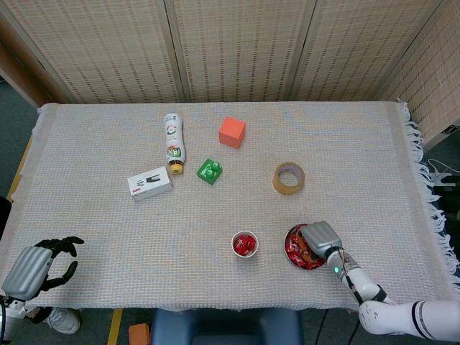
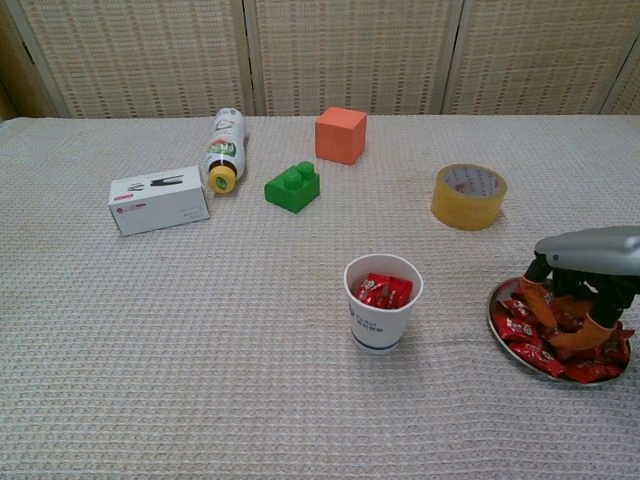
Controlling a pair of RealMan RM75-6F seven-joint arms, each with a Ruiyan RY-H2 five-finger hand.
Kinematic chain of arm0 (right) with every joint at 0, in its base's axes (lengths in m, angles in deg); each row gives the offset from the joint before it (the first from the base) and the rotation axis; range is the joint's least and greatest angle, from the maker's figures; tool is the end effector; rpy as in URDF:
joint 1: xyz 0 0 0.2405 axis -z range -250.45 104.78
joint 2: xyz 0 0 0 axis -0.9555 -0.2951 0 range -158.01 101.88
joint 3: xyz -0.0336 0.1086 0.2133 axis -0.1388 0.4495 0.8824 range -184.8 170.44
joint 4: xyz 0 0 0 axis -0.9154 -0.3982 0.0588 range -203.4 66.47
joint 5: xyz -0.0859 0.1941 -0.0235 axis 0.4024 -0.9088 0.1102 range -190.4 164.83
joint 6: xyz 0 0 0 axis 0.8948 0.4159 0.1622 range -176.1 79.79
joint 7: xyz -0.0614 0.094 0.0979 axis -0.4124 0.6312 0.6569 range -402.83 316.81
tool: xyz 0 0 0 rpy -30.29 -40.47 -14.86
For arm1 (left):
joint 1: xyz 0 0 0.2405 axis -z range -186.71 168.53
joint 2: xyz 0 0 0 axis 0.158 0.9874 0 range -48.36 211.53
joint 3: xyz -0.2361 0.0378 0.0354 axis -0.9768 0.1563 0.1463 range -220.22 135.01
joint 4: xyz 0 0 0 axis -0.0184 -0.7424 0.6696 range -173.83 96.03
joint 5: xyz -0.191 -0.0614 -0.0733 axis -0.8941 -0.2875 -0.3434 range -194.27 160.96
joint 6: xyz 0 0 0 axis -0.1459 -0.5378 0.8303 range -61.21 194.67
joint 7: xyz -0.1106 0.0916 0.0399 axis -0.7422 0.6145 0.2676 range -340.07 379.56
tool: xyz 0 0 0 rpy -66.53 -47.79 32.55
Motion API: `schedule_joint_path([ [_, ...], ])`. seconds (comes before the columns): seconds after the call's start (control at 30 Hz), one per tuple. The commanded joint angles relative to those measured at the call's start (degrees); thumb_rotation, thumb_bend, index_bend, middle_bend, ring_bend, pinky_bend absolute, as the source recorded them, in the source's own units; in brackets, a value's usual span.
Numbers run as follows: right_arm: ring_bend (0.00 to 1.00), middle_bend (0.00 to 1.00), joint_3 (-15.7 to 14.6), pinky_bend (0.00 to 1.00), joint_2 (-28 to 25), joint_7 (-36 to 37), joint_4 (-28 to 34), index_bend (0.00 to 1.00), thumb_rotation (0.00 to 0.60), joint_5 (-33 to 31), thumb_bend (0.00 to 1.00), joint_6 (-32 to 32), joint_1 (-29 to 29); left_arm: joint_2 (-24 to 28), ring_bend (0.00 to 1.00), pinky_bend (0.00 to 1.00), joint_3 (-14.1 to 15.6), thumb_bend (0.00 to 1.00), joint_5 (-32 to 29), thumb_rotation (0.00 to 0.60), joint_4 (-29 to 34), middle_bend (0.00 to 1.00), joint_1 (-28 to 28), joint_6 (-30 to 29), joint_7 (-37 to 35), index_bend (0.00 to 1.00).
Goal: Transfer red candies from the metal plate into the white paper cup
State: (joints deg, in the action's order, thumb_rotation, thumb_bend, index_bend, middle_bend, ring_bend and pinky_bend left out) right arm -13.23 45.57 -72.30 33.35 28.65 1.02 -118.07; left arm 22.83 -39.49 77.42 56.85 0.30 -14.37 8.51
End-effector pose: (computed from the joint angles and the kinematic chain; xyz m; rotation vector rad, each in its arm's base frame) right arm -0.2127 -0.2716 -0.0004 1.9779 -1.1914 0.3587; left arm -0.2771 0.1816 0.1413 -1.5862 -1.0657 -1.0169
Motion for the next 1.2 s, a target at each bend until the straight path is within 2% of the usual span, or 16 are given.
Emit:
schedule_joint_path([
  [0.03,0.78,0.88,0.05,1.0,-0.03,0.38,-0.08,0.57,0.6,0.3,0.24,-0.09,0.16,-0.01,0.41,0.41,0.01,0.43,0.0,0.6,0.0,0.48,-0.02,-0.02,0.02,0.3],
  [0.27,0.78,0.88,0.32,1.0,-0.03,2.17,-0.57,0.43,0.6,2.15,0.24,-1.4,0.56,-0.02,0.41,0.41,0.01,0.43,-0.01,0.6,0.01,0.48,0.01,0.04,0.05,0.3],
  [0.43,0.78,0.88,0.19,1.0,0.37,2.61,-1.22,0.39,0.6,2.96,0.24,-2.14,0.64,0.0,0.41,0.41,0.01,0.43,0.04,0.6,0.03,0.48,-0.01,-0.04,0.03,0.3],
  [0.53,0.78,0.88,-0.03,1.0,0.72,2.31,-1.64,0.41,0.6,2.79,0.24,-2.42,0.52,0.0,0.41,0.41,0.0,0.43,0.07,0.6,0.05,0.48,-0.02,-0.1,0.01,0.3],
  [0.83,0.78,0.89,-0.17,1.0,1.65,1.14,-2.19,0.59,0.6,1.99,0.28,-0.78,0.76,0.01,0.41,0.41,0.0,0.43,0.11,0.6,-0.02,0.48,-0.08,-0.24,-0.16,0.3],
  [1.2,0.78,0.89,0.11,1.0,0.85,0.6,-0.98,0.62,0.6,1.92,0.3,1.21,1.42,-0.02,0.41,0.41,0.06,0.43,0.21,0.6,0.02,0.48,-0.01,-0.1,-0.01,0.3],
])
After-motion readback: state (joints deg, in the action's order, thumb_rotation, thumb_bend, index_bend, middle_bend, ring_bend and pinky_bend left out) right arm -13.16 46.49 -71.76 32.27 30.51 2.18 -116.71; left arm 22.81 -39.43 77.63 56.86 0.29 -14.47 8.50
